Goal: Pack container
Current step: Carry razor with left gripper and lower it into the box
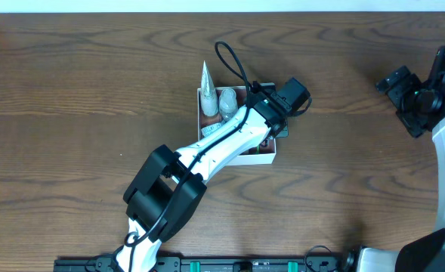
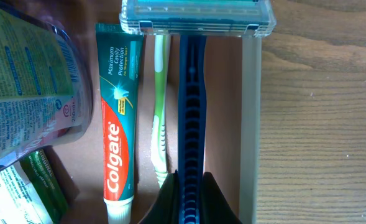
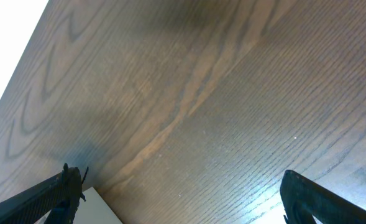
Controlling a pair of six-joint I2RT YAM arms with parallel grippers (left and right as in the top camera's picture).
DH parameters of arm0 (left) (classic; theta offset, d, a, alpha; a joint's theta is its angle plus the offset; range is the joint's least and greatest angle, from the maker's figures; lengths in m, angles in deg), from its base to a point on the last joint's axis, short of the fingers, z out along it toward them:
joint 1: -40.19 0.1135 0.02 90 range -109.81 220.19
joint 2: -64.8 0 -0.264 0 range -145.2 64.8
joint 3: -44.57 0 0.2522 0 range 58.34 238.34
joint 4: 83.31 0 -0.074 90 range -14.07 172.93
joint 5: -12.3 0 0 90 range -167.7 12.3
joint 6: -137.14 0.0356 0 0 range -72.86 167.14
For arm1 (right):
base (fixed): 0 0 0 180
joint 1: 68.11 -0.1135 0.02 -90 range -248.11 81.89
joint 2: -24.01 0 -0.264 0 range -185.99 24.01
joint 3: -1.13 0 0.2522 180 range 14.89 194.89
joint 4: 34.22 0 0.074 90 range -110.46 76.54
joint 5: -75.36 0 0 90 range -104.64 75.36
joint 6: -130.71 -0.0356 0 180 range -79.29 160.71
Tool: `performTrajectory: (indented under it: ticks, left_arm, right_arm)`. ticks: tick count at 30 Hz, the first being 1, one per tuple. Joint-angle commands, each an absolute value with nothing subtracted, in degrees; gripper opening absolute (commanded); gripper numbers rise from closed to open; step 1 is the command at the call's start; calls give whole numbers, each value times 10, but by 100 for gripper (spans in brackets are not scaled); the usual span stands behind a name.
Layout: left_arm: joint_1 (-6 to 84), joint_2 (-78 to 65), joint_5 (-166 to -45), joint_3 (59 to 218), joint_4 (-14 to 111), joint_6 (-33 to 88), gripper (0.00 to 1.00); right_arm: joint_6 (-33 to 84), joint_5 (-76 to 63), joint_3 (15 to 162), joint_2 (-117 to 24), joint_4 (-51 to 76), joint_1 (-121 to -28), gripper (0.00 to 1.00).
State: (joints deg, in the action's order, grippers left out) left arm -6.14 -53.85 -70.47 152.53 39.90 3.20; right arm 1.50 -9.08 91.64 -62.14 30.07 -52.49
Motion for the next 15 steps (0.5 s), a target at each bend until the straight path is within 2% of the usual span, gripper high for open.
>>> performTrajectory:
  ticks: [1, 6, 9, 10, 15]
  left_arm:
    - [-60, -549, -707, 1523, 401, 22, 6]
    - [-60, -549, -706, 1523, 402, 22, 6]
    - [-60, -549, -706, 1523, 403, 23, 17]
    - [-59, -549, -706, 1523, 404, 23, 24]
    - [-50, -547, -706, 1523, 409, 25, 26]
  right_arm:
    - [22, -93, 917, -615, 301, -522, 99]
    - [22, -93, 917, -615, 301, -522, 99]
    - [22, -93, 917, -615, 301, -522, 99]
    - [22, -93, 917, -615, 301, -522, 99]
    - [22, -93, 917, -615, 301, -522, 99]
